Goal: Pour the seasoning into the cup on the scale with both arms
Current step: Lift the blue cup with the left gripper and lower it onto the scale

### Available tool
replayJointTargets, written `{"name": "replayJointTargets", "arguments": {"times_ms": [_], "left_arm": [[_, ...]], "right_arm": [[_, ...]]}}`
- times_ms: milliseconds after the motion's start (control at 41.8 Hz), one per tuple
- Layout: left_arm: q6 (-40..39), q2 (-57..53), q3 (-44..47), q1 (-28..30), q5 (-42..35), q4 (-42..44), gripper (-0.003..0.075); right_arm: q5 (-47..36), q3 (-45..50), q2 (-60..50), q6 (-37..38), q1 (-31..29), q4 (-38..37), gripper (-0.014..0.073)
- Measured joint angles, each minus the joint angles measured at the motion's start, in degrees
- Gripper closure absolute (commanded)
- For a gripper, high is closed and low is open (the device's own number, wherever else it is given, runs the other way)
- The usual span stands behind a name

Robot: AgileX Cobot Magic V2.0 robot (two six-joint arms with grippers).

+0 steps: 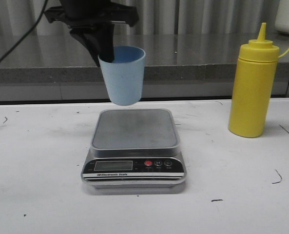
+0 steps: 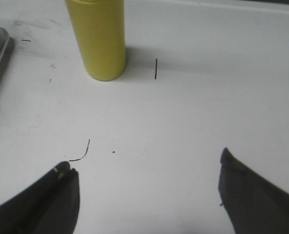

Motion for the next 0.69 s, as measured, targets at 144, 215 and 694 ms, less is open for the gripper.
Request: {"name": "replayJointTargets", "arguments": {"times_ms": [144,215,694], "left_arm": [[0.00,2.75,-0.47,-0.76,0.00,-0.75,0.0740],[0.00,3.66,-0.47,-0.80,0.00,-1.30,0.0738],[0.00,3.82,-0.73,-0.80,0.74,-2.21,0.0365]], "right_arm": [[0.00,0.00,0.00,0.00,0.00,0.00,-0.0008],[0.00,0.00,0.00,0.00,0.00,0.00,-0.0008],[0.00,0.00,0.00,0.00,0.00,0.00,-0.0008]]}}
